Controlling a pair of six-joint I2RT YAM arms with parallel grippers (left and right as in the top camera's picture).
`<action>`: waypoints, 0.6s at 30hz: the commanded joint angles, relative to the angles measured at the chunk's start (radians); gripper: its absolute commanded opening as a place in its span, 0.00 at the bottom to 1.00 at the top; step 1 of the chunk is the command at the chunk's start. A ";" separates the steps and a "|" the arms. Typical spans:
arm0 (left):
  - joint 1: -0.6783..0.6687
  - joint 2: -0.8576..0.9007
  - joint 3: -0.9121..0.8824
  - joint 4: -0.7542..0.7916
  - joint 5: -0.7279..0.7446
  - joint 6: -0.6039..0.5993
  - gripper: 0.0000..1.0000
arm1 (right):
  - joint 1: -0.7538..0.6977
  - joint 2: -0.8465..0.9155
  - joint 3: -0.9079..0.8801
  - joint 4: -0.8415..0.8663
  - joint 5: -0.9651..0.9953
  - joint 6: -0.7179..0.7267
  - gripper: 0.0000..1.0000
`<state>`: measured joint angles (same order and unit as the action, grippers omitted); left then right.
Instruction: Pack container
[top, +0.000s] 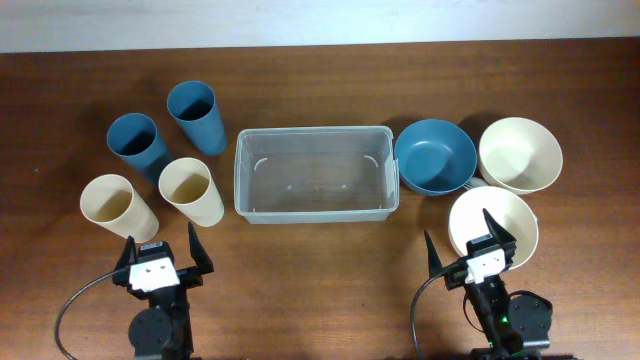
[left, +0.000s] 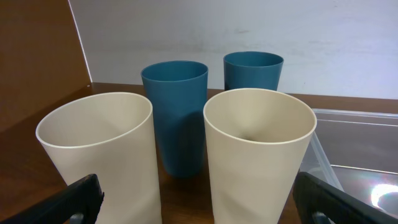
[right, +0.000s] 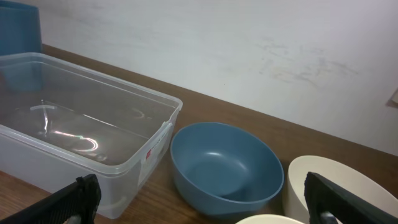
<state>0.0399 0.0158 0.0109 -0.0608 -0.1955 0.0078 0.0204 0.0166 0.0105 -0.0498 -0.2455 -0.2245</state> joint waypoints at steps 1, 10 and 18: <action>0.004 0.003 -0.002 -0.001 -0.007 0.016 1.00 | 0.006 -0.003 -0.005 -0.006 -0.006 -0.003 0.99; 0.004 0.003 -0.002 0.005 -0.006 0.016 1.00 | 0.006 -0.003 -0.005 -0.006 -0.006 -0.003 0.99; 0.004 0.003 -0.001 0.044 0.185 0.015 1.00 | 0.006 -0.003 -0.005 -0.006 -0.006 -0.003 0.99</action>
<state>0.0399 0.0166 0.0109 -0.0372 -0.1375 0.0082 0.0204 0.0166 0.0101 -0.0498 -0.2455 -0.2249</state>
